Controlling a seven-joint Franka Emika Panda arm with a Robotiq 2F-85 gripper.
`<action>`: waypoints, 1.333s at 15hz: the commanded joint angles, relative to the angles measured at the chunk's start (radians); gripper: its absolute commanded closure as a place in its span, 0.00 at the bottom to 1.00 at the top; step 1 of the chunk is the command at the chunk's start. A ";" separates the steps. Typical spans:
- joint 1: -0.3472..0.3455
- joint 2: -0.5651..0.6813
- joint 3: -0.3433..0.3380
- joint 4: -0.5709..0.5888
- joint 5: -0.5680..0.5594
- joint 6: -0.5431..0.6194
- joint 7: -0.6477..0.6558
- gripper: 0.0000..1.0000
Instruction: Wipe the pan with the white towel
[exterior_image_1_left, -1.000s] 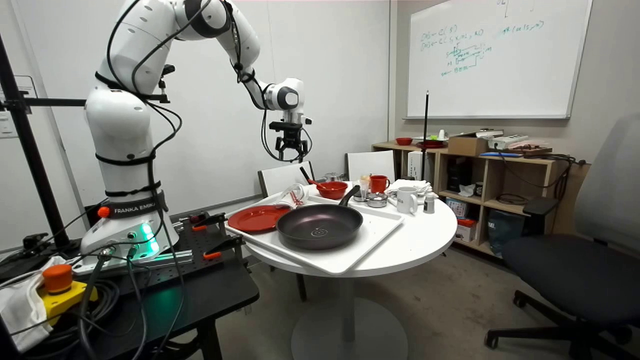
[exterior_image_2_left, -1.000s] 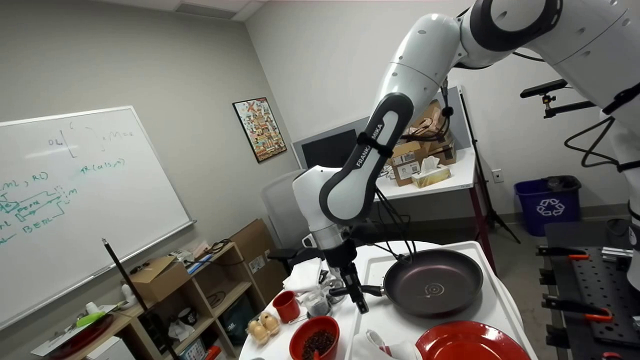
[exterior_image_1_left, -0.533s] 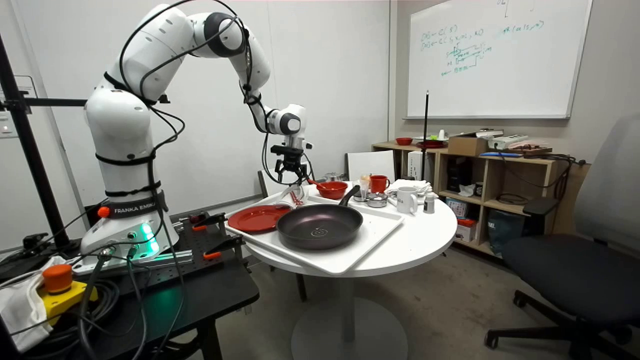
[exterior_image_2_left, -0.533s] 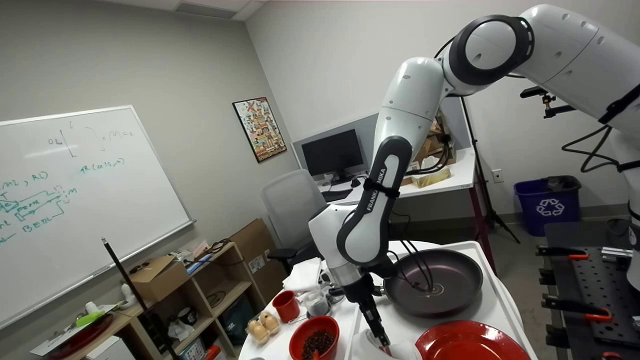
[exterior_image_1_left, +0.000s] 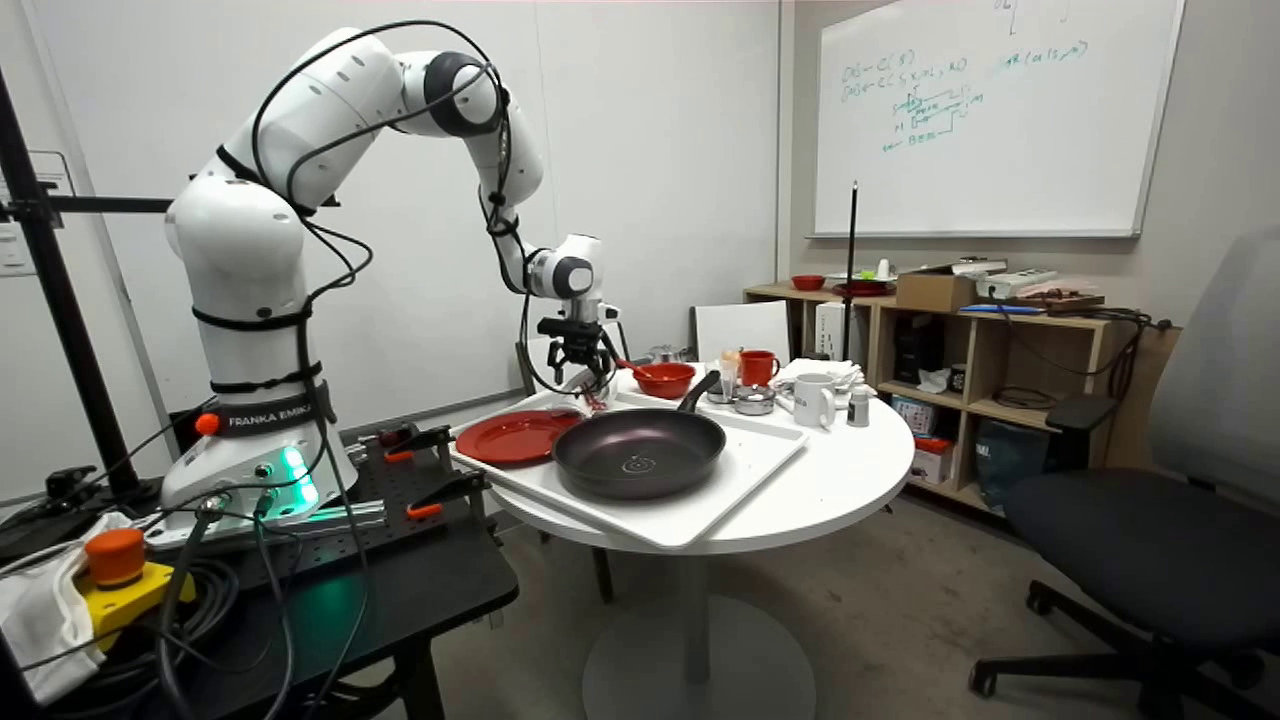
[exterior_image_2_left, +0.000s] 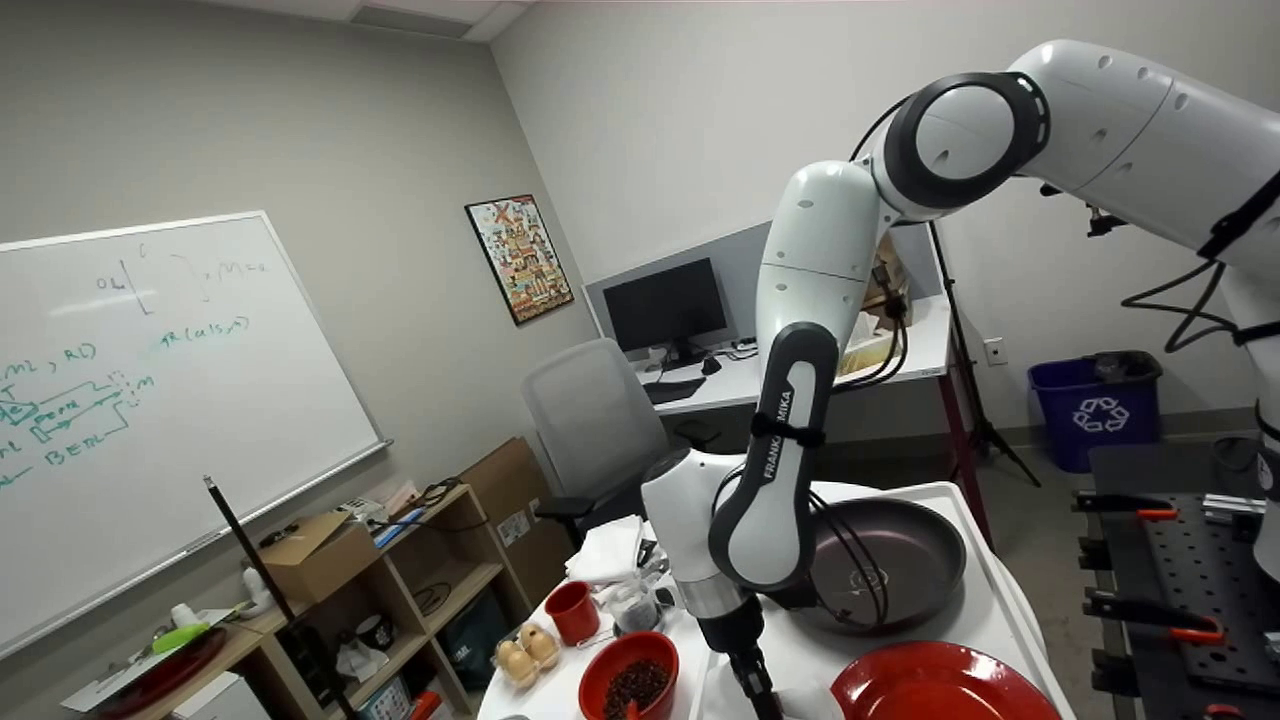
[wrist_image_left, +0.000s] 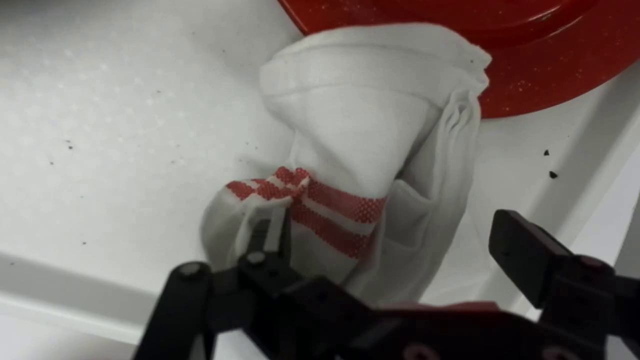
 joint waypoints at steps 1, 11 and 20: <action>0.023 0.040 -0.011 0.008 -0.023 0.069 0.022 0.00; 0.037 0.053 -0.046 -0.002 -0.055 0.156 0.042 0.71; 0.039 -0.013 -0.046 -0.060 -0.067 0.162 0.035 0.96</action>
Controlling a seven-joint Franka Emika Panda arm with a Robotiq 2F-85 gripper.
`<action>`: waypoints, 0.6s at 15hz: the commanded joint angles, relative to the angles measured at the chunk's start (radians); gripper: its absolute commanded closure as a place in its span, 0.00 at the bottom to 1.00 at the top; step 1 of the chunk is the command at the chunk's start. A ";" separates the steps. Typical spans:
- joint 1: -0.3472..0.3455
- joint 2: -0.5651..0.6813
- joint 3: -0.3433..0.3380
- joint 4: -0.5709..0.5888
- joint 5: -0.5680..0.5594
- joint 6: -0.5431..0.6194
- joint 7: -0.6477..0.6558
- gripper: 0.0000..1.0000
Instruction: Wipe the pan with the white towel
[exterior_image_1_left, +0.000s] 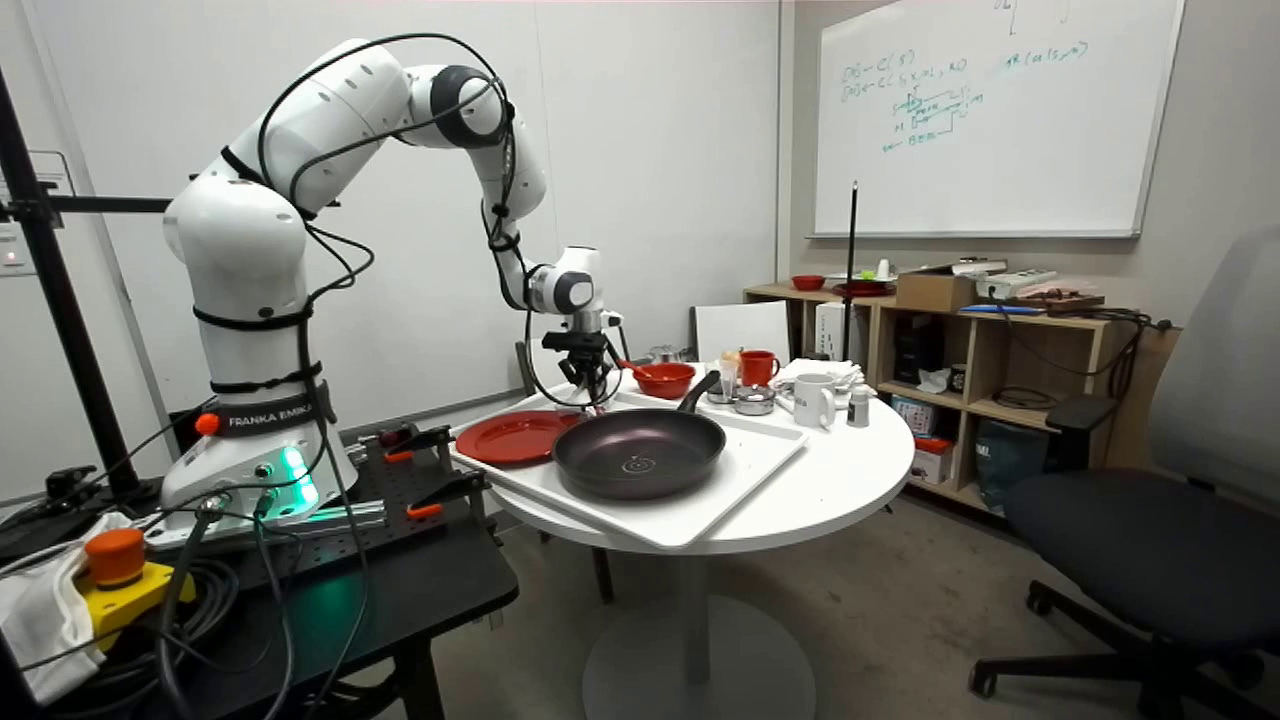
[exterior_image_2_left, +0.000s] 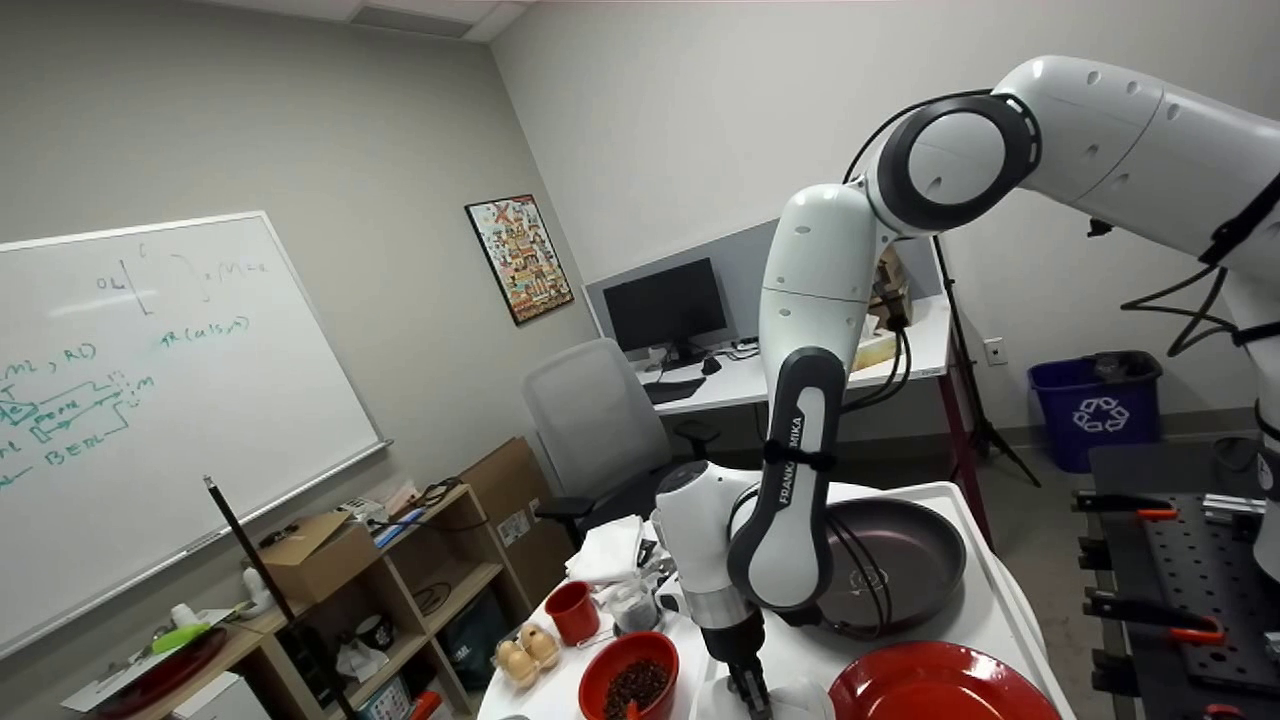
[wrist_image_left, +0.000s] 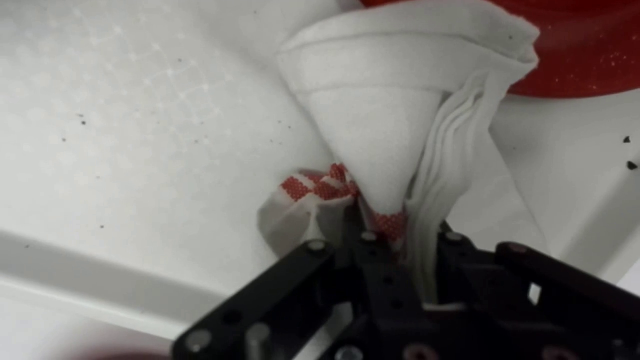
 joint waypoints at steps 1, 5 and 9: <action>0.021 -0.091 -0.009 -0.080 -0.039 0.023 0.030 0.96; 0.037 -0.226 -0.020 -0.169 -0.068 0.044 0.065 0.96; 0.039 -0.364 -0.037 -0.238 -0.078 0.023 0.116 0.96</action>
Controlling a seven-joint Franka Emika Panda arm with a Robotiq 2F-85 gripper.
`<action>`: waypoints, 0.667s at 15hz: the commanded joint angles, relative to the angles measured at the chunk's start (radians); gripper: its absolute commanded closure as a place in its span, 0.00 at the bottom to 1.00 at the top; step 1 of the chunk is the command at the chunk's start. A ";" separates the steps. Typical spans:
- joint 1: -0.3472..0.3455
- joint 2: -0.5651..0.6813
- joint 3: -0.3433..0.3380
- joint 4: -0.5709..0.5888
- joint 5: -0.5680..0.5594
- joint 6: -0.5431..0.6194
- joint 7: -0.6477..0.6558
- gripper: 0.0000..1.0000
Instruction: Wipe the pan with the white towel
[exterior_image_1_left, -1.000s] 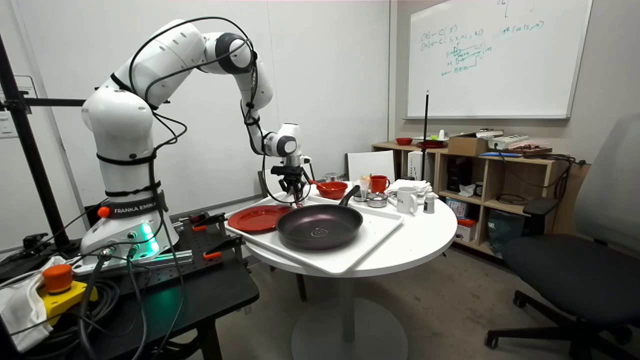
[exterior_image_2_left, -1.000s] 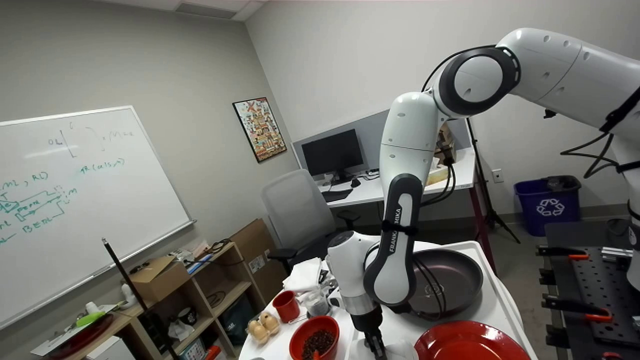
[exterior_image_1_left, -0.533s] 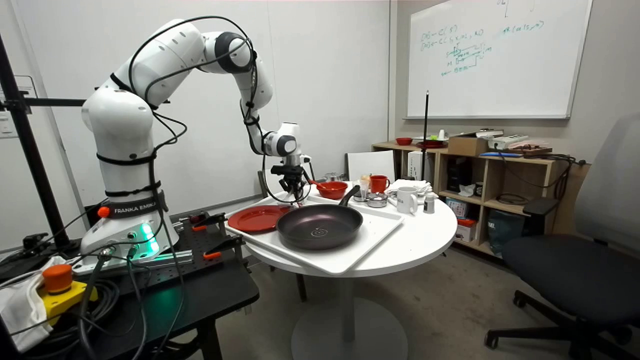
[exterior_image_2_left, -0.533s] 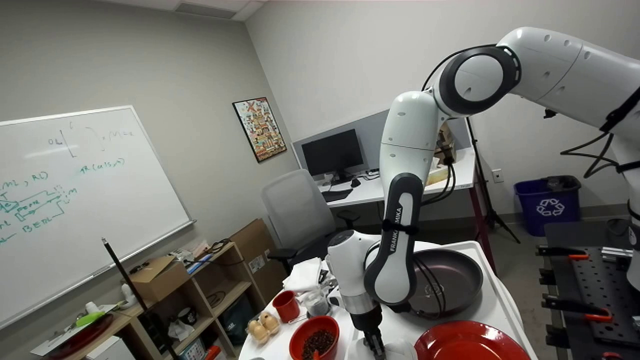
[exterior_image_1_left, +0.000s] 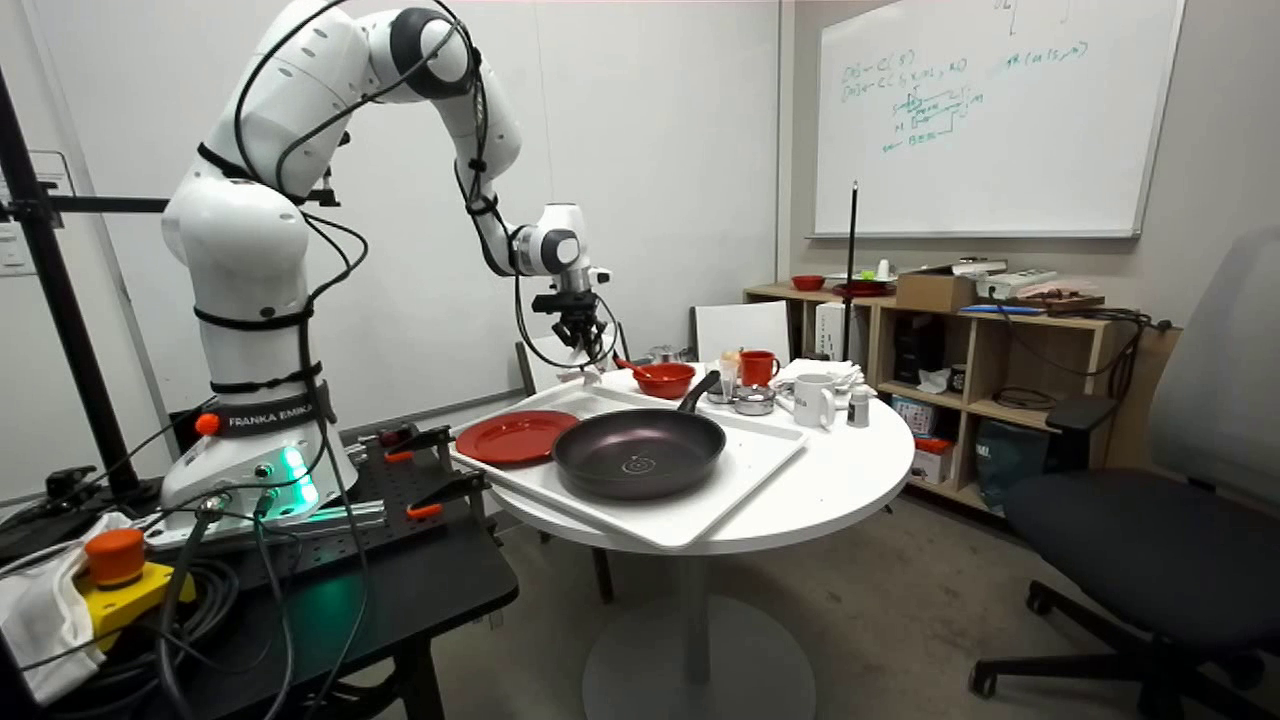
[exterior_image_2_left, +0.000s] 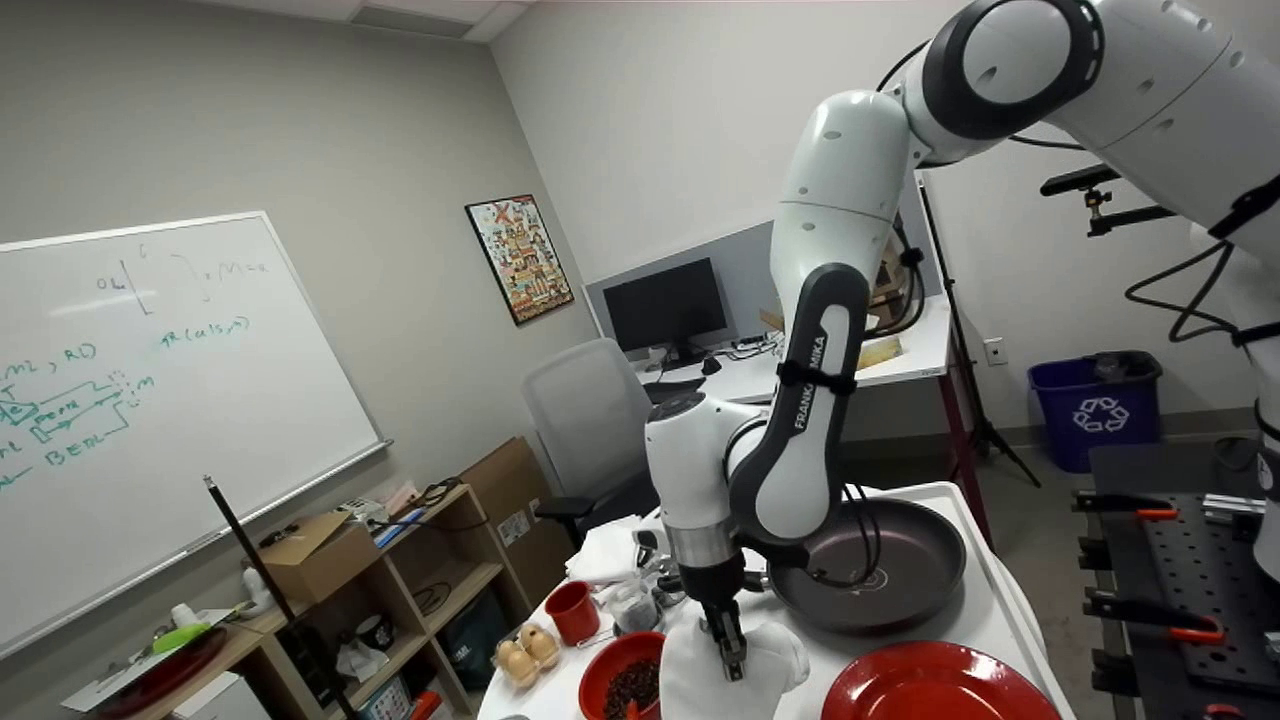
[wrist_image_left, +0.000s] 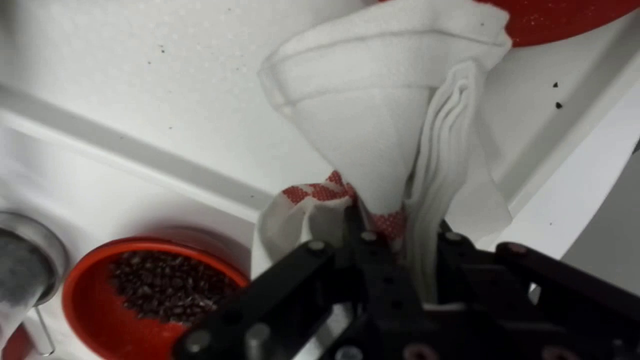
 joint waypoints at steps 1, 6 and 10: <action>0.013 -0.157 -0.042 -0.106 -0.029 -0.007 0.075 0.96; -0.031 -0.253 -0.087 -0.152 -0.019 -0.056 0.128 0.96; -0.093 -0.282 -0.125 -0.180 -0.004 -0.098 0.152 0.96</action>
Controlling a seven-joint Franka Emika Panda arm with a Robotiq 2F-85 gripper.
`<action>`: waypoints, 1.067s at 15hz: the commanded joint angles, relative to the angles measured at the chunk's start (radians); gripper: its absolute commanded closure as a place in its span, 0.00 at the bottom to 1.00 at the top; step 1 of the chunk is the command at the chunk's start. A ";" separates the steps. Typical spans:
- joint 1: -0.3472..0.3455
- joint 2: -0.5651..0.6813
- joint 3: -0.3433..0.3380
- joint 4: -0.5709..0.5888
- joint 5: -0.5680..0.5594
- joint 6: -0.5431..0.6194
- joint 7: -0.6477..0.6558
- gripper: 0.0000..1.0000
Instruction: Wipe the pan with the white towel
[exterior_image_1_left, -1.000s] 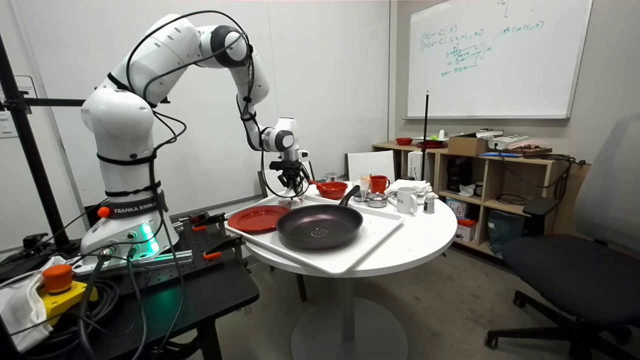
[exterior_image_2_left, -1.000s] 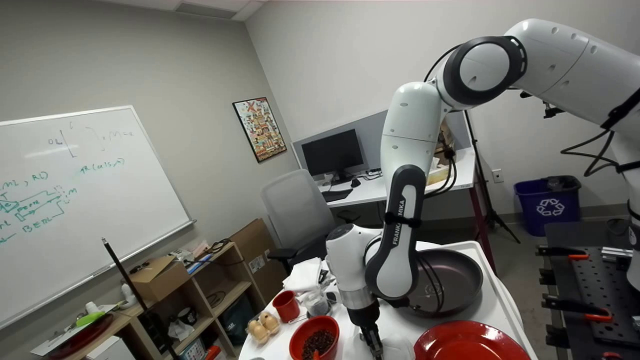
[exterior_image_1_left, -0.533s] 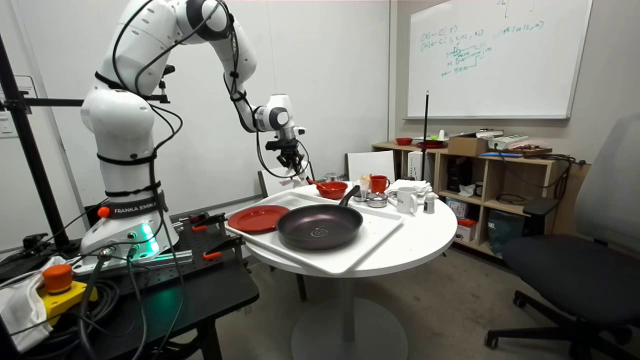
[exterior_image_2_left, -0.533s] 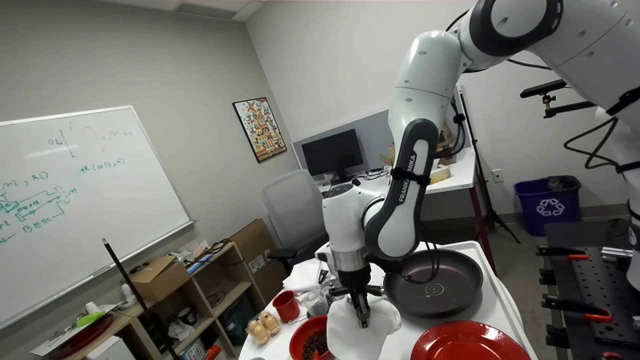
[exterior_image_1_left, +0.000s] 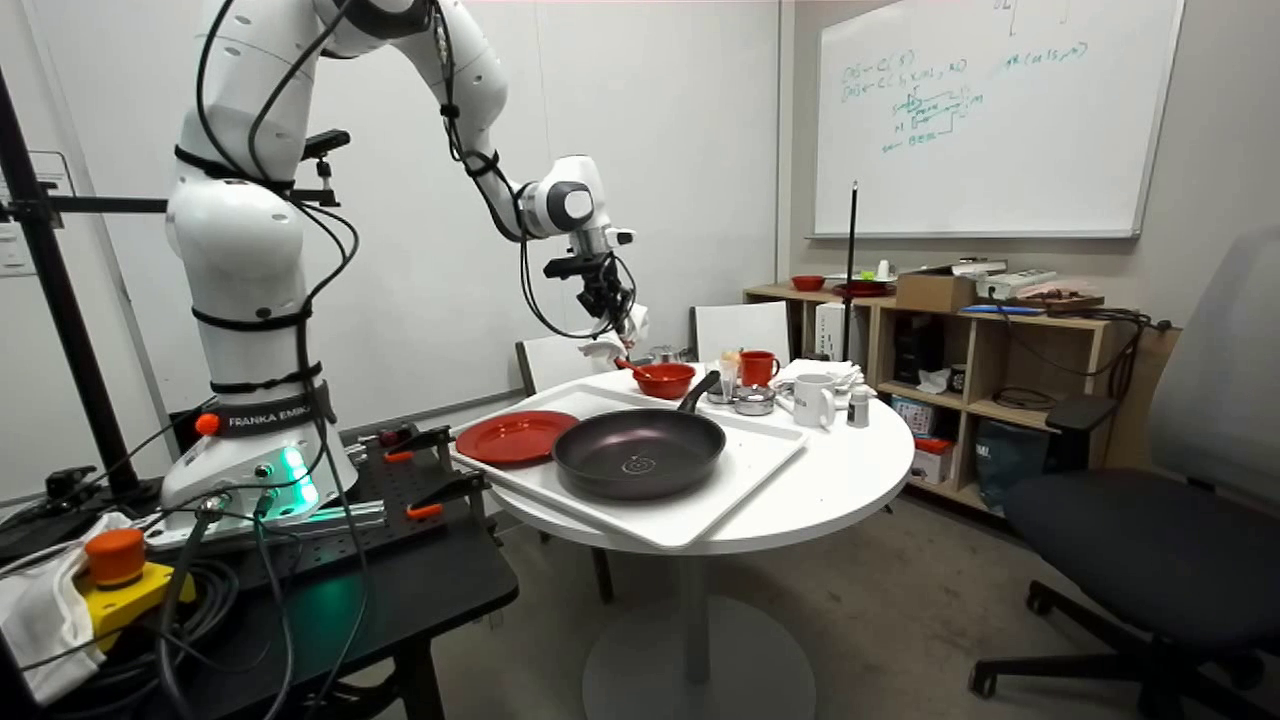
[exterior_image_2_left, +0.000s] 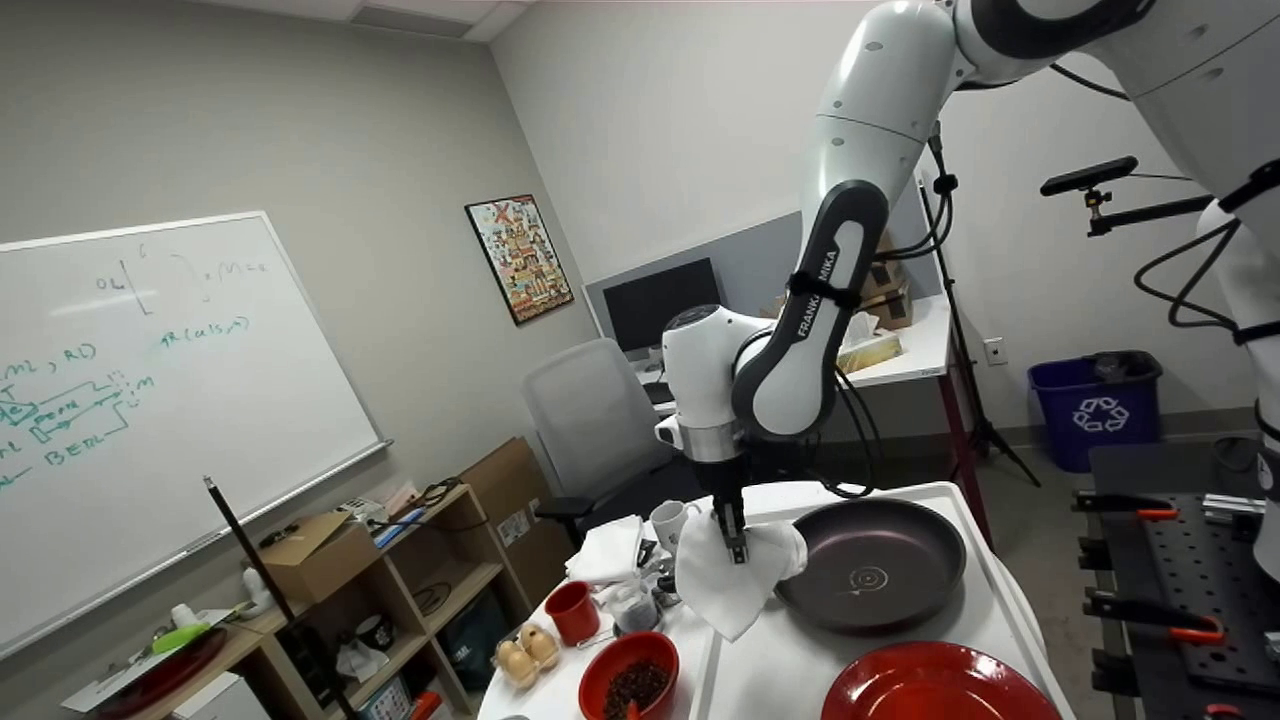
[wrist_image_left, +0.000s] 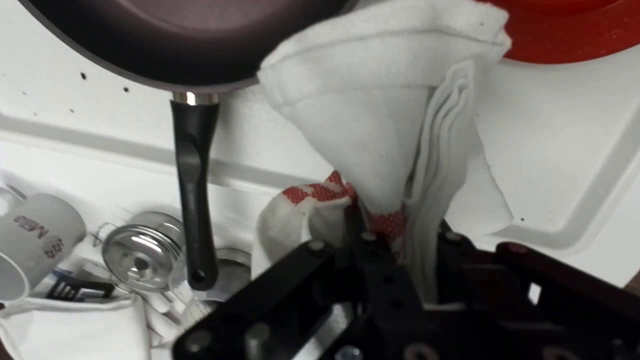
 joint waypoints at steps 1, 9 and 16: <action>-0.049 -0.053 -0.027 -0.056 0.007 -0.034 0.039 0.96; -0.117 0.009 -0.095 -0.119 -0.014 -0.048 0.095 0.96; -0.066 0.152 -0.103 -0.110 -0.065 0.007 0.109 0.96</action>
